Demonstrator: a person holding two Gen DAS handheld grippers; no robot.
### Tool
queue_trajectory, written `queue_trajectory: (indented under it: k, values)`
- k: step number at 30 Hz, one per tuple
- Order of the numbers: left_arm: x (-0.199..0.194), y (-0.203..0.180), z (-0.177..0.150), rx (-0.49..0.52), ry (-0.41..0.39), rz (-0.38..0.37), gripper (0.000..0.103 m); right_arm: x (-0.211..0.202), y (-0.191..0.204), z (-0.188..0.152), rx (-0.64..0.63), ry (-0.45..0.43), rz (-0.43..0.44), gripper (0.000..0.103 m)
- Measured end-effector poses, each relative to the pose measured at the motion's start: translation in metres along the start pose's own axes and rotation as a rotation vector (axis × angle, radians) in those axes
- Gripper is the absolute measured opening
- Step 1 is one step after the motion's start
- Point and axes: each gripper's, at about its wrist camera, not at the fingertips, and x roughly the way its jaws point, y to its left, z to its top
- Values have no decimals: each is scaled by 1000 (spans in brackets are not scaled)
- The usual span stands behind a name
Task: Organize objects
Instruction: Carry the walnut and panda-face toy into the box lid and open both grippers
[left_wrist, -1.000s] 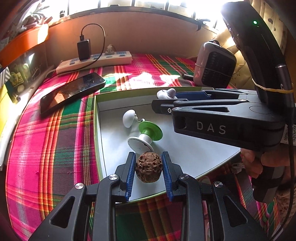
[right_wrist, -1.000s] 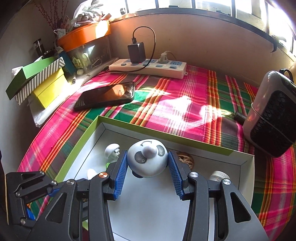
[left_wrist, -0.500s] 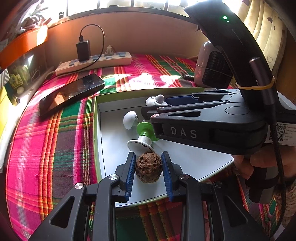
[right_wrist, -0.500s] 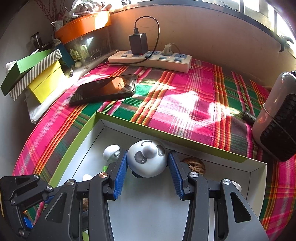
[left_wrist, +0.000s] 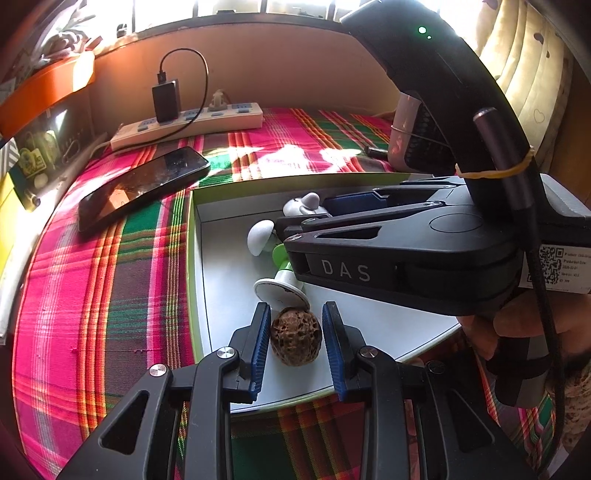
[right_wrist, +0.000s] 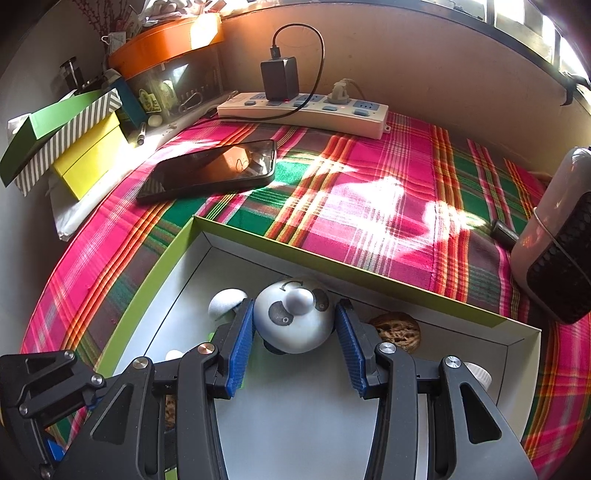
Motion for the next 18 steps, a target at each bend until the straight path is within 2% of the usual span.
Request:
queue_trajectory:
  k: [18]
  values:
    - [-1,-1,-1,-1,2,7,29,-5,0,0,13,-6,-4,46]
